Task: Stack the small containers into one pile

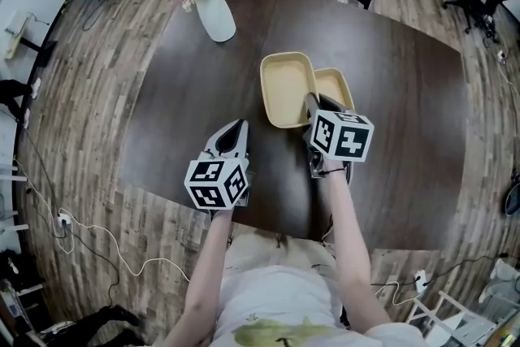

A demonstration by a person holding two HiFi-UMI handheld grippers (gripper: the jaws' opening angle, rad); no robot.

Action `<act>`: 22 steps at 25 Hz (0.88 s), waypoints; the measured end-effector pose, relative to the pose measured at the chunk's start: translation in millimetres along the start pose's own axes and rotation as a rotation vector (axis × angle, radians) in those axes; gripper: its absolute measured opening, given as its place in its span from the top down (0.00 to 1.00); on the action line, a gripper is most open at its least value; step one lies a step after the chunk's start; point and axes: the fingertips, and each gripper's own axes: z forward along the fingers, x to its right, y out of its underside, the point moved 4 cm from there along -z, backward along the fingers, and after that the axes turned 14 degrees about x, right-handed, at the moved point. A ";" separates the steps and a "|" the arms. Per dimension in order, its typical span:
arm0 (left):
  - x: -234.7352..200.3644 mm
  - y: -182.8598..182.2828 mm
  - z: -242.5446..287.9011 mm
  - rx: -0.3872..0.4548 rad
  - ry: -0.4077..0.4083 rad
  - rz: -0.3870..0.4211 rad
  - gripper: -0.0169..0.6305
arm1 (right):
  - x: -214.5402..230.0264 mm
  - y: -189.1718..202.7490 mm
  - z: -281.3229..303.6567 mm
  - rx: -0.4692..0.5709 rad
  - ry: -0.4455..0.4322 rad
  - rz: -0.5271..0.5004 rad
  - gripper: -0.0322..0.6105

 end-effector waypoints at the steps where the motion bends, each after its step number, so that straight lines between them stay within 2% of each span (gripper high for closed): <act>1: 3.8 0.2 0.4 0.002 0.002 -0.001 0.94 | 3.5 -2.8 -3.4 0.004 0.000 -0.002 0.89; 14: 56.3 12.8 20.5 -0.002 0.050 -0.005 0.94 | 66.2 -24.4 -29.8 0.024 0.026 -0.017 0.89; 22: 79.6 25.8 35.4 -0.030 0.067 -0.011 0.94 | 101.6 -19.9 -25.9 -0.038 0.011 -0.055 0.89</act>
